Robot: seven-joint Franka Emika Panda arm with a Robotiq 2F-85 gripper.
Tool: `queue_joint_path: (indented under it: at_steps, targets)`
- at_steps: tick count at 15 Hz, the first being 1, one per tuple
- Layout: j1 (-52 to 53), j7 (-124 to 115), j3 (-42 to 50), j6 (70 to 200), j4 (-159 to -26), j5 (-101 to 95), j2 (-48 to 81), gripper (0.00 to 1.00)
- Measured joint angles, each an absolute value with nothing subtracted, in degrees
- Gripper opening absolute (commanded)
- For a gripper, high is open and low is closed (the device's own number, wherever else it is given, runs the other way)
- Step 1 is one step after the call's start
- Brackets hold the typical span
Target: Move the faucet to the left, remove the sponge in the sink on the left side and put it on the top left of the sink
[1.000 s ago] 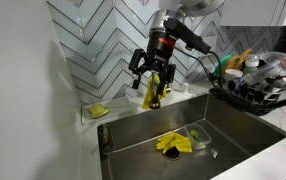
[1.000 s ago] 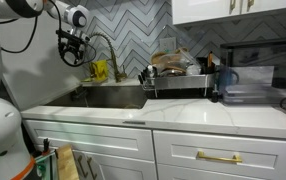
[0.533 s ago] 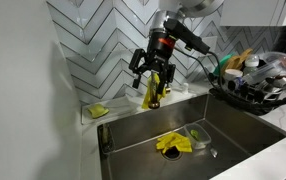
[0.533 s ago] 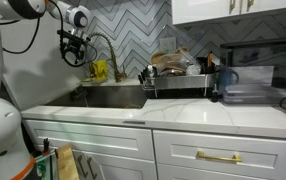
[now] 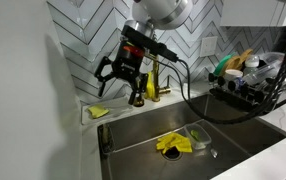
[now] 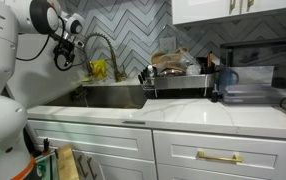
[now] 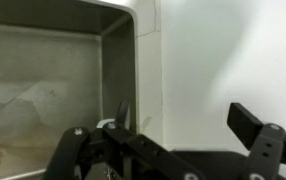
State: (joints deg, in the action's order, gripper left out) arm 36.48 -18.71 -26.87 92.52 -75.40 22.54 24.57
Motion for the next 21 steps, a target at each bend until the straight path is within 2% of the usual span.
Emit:
queue_joint_path:
  at_steps: [5,14,21]
  targets:
    - [42.6,-29.8,-25.9,92.9,-70.9,23.3,28.9,1.00]
    - [45.2,-31.4,-22.9,89.5,-68.7,22.7,31.4,1.00]
    - [52.1,-31.5,-17.7,88.0,-65.4,11.9,35.9,1.00]
